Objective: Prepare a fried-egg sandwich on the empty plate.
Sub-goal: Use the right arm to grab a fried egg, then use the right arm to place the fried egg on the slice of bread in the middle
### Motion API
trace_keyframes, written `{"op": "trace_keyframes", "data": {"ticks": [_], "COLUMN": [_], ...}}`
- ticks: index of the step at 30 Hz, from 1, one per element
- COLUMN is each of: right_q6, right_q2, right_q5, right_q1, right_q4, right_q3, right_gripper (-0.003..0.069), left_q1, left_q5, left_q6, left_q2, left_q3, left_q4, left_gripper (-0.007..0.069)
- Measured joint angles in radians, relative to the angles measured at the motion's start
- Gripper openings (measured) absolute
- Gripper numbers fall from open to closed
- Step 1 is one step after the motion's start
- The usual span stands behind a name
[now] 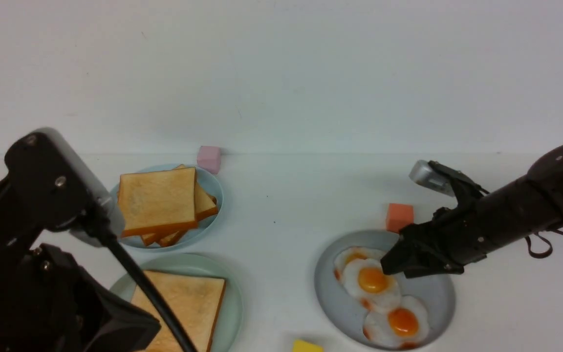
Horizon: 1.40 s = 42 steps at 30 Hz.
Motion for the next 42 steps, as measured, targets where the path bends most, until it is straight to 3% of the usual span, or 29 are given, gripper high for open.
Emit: {"op": "trace_keyframes", "data": {"ticks": [11,19,25,29,34,42], "right_q6": [-0.002,-0.002,0.017,0.118,0.243,0.296], "right_q2": [0.066,0.057,-0.021,-0.129,-0.176,-0.075], "right_q5": [0.017,0.039,0.05,0.081,0.118,0.091], "right_q1": [-0.001,-0.001,-0.001,0.02,0.144,0.412], "right_q4": [0.023,-0.008,-0.067,-0.168,-0.238,-0.21], "right_q3": [-0.012,-0.013,-0.021,-0.093,-0.221,-0.378], "right_gripper": [0.0271,0.0067,0.0062,0.0062,0.0062,0.0062], "left_q1": [0.0,0.0,0.0,0.0,0.0,0.0], "left_q5": [0.02,0.02,0.02,0.02,0.019,0.028], "left_q6": [-0.002,-0.003,-0.02,-0.069,-0.135,-0.159], "left_q2": [0.0,0.0,0.0,0.0,0.0,0.0], "left_q3": [0.001,0.001,0.001,0.001,0.001,0.001], "left_q4": [-0.001,0.0,0.028,0.115,0.219,0.251], "left_gripper": [-0.0013,-0.0013,-0.0013,-0.0013,-0.0013,-0.0013]}}
